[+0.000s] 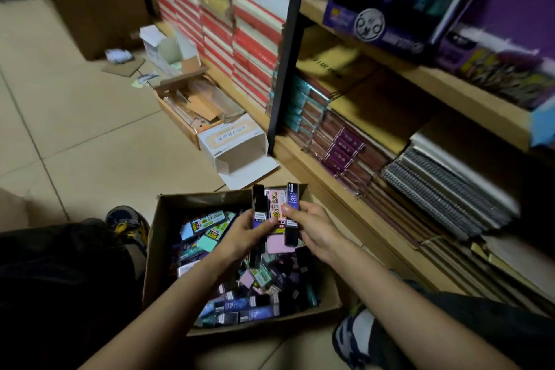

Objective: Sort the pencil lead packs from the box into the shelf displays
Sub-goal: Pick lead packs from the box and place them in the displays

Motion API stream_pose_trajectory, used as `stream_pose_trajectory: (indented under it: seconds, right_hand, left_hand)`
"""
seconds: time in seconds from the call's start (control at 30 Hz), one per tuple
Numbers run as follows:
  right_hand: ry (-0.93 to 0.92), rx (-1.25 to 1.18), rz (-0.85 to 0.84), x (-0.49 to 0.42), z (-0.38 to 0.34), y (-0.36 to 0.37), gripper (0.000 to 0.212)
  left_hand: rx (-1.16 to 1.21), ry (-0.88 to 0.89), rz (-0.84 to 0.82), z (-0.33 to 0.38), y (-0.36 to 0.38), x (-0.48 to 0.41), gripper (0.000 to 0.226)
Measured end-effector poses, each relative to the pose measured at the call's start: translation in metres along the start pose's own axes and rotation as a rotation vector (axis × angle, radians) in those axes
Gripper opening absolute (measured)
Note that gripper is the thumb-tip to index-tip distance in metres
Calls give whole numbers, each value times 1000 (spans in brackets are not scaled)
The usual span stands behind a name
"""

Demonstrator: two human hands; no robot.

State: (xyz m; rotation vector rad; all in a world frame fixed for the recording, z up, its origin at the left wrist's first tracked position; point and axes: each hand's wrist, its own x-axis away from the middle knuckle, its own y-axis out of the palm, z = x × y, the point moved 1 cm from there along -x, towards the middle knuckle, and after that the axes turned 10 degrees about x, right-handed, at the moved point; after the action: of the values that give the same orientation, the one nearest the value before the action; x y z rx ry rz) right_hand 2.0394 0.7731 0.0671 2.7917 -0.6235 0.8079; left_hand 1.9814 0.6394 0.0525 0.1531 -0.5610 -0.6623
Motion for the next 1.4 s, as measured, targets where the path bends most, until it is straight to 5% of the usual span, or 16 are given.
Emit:
stream_pose_trajectory:
  seconds: [0.3,0.5,0.63,1.1,1.4]
  right_hand:
    - [-158,137,17,45,-94,-17,19]
    - [-230,468,114,61,-157,-46,14]
    - [-196,587,208,64,-197,-70,20]
    - [-726,367,673,76,-350,-121,14]
    - [-640,1036,900,18,-398,-137,55]
  left_hand:
    - [-26,126,-153,84,31,8,25]
    - [-50,300,-142,157,41,-10,18]
    - [-70,359,-160,199,37,-17,33]
    - [4,507,-166,250,44,-48,22]
    - [30,538,-138,246,40,-56,32]
